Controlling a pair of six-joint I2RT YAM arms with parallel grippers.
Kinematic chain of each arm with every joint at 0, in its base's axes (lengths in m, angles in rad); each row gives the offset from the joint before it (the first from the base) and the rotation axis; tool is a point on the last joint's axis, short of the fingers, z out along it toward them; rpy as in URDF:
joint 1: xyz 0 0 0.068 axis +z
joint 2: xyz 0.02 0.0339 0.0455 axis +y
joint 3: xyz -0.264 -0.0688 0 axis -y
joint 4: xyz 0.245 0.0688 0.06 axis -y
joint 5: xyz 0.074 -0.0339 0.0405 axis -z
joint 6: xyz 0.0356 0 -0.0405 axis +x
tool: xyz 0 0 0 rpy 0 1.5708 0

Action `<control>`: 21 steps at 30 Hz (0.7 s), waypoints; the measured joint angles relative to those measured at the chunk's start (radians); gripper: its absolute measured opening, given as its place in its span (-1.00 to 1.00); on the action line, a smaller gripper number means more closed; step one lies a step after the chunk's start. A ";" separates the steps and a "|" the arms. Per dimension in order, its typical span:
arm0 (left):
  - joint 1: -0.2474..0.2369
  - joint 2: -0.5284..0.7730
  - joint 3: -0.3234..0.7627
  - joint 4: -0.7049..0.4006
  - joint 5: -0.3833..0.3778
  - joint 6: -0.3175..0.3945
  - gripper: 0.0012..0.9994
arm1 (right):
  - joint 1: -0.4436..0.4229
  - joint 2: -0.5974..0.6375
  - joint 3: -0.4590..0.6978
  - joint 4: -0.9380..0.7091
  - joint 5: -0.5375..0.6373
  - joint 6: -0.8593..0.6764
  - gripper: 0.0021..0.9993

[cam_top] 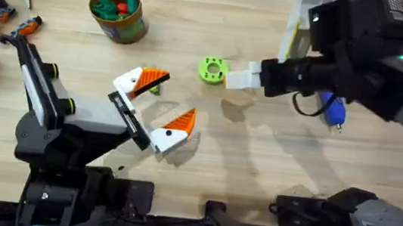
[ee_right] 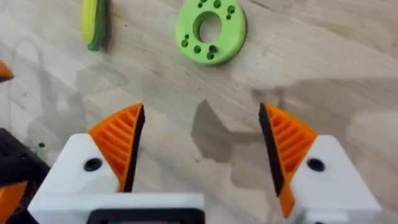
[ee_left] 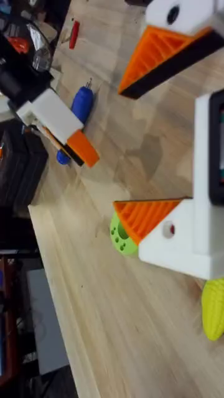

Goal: Pick up the gripper from the table and insert it into the empty holder that is missing its gripper. Then pick up a screw, insert it into the mounting hole, and use the screwdriver to tighten it. Finally, clean up the table by picking up the vegetable and placing it into the bucket.

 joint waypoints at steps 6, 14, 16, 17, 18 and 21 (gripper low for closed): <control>0.000 0.000 0.000 0.000 0.000 0.002 0.97 | 0.029 0.083 -0.013 0.142 0.017 -0.025 0.99; 0.000 0.000 0.000 0.000 0.000 0.001 0.97 | 0.109 0.214 0.032 0.141 0.093 -0.118 0.99; 0.000 0.000 0.000 0.000 0.000 0.002 0.97 | 0.121 0.262 0.081 0.125 0.099 -0.138 0.99; 0.000 0.000 0.000 0.000 0.000 0.002 0.97 | 0.124 0.284 0.107 0.113 0.101 -0.145 0.99; 0.000 0.000 0.000 0.000 0.000 0.001 0.97 | 0.124 0.307 0.135 0.099 0.102 -0.151 0.99; 0.000 0.000 0.000 0.000 0.000 0.001 0.97 | 0.124 0.369 0.210 0.073 0.105 -0.163 0.99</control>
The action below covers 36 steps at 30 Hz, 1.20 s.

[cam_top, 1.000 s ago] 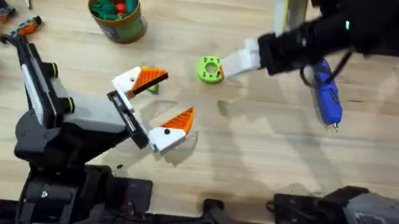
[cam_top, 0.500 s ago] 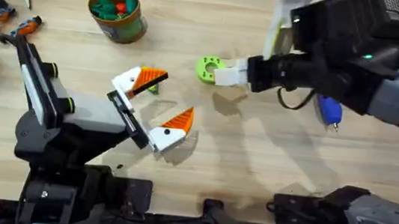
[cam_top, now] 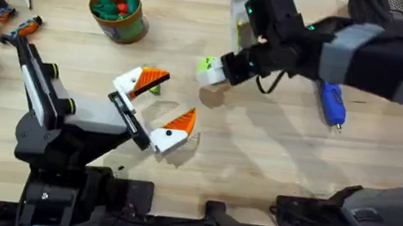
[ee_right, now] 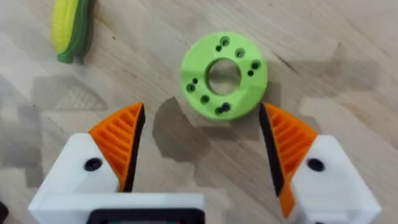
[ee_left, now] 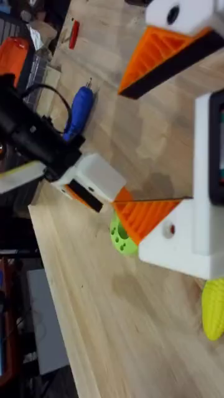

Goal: Pick up the gripper from the table and insert it into the empty holder that is missing its gripper. Then pick up a screw, insert it into the mounting hole, and use the screwdriver to tighten it. Finally, clean up the table by picking up the vegetable and placing it into the bucket.

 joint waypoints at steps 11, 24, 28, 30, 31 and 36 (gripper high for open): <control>0.000 0.000 0.000 0.000 0.000 0.000 0.97 | 0.000 0.059 0.031 -0.024 0.050 -0.032 0.94; 0.000 0.000 0.000 0.000 0.000 0.000 0.97 | 0.000 0.059 0.031 -0.009 0.058 -0.040 -0.07; 0.000 0.000 0.000 0.000 0.000 0.000 0.97 | 0.000 0.059 0.031 -0.009 0.060 -0.040 -0.06; 0.000 0.000 0.000 0.000 0.000 0.000 0.97 | 0.000 0.062 0.032 -0.007 0.060 -0.040 -0.04; 0.000 0.000 0.000 0.000 0.000 0.000 0.97 | 0.000 0.067 0.032 -0.005 0.060 -0.040 -0.03; 0.000 0.000 0.000 0.000 0.000 0.000 0.97 | 0.000 0.101 0.032 0.000 0.060 -0.040 -0.03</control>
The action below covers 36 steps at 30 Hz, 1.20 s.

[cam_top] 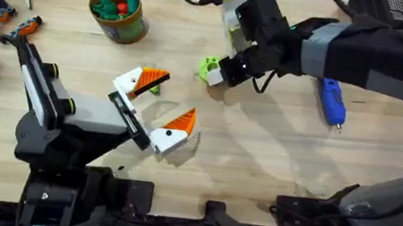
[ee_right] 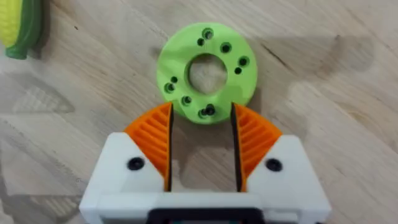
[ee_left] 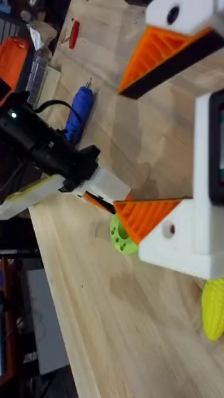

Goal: Pick up the gripper from the table and insert it into the empty holder that is missing its gripper. Then pick up a screw, insert it into the mounting hole, and use the screwdriver to tighten it. Finally, clean up the table by picking up the vegetable and placing it into the bucket.

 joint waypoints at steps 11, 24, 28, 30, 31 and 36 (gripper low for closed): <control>0.000 0.000 0.000 0.000 0.000 0.000 0.97 | 0.000 0.006 0.000 0.022 0.000 0.000 -0.31; 0.000 0.000 0.000 0.000 0.000 0.000 0.97 | 0.000 0.018 0.003 0.027 0.007 0.000 -0.47; 0.000 0.000 0.000 0.000 0.000 0.000 0.97 | 0.000 0.018 0.003 0.026 0.008 0.000 -0.67; 0.000 0.000 0.000 0.000 0.000 0.000 0.97 | 0.000 0.018 0.003 0.026 0.008 0.000 -0.77; 0.000 0.000 0.000 0.000 0.000 0.000 0.97 | 0.000 0.018 0.003 0.026 0.008 -0.001 -0.80; 0.000 0.000 0.000 0.000 0.000 0.000 0.97 | 0.000 0.019 0.003 0.025 0.014 -0.003 -0.90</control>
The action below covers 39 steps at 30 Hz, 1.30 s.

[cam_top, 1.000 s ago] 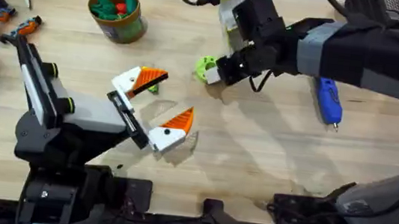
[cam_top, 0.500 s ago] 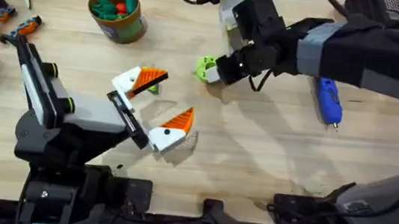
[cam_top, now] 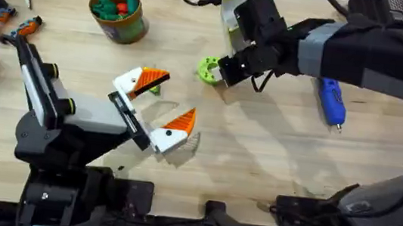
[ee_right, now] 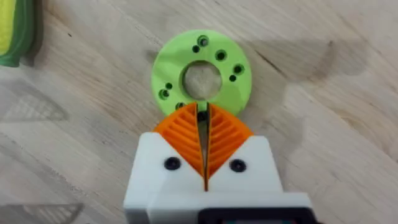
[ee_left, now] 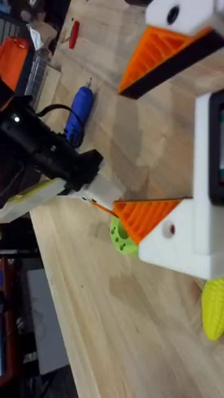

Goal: Pick up the gripper from the table and insert it into the empty holder that is missing its gripper. Then pick up a screw, insert it into the mounting hole, and use the screwdriver to tighten it. Finally, clean up the table by picking up the vegetable and placing it into the bucket.

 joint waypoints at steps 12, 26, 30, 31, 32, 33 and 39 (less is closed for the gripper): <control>0.000 0.000 0.000 0.000 0.000 0.000 0.97 | 0.000 0.000 0.002 -0.001 0.000 0.000 -0.99; 0.000 0.000 0.000 0.000 0.000 0.000 0.97 | 0.000 -0.091 0.082 -0.125 0.000 -0.003 -0.99; 0.000 0.000 0.000 0.000 0.000 0.000 0.97 | 0.001 -0.154 0.114 -0.190 -0.003 -0.001 -0.99; 0.000 0.000 0.000 0.000 0.000 0.000 0.97 | 0.002 -0.168 0.123 -0.214 -0.004 0.002 -0.99; 0.000 0.000 0.000 0.000 0.000 0.000 0.97 | 0.004 -0.183 0.137 -0.250 -0.004 0.005 -0.99; 0.000 0.000 0.000 0.000 0.000 0.000 0.97 | 0.007 -0.194 0.150 -0.281 -0.004 0.006 -0.99; 0.000 0.000 0.000 0.000 0.000 0.000 0.97 | 0.073 -0.231 0.296 -0.460 -0.004 0.012 -0.99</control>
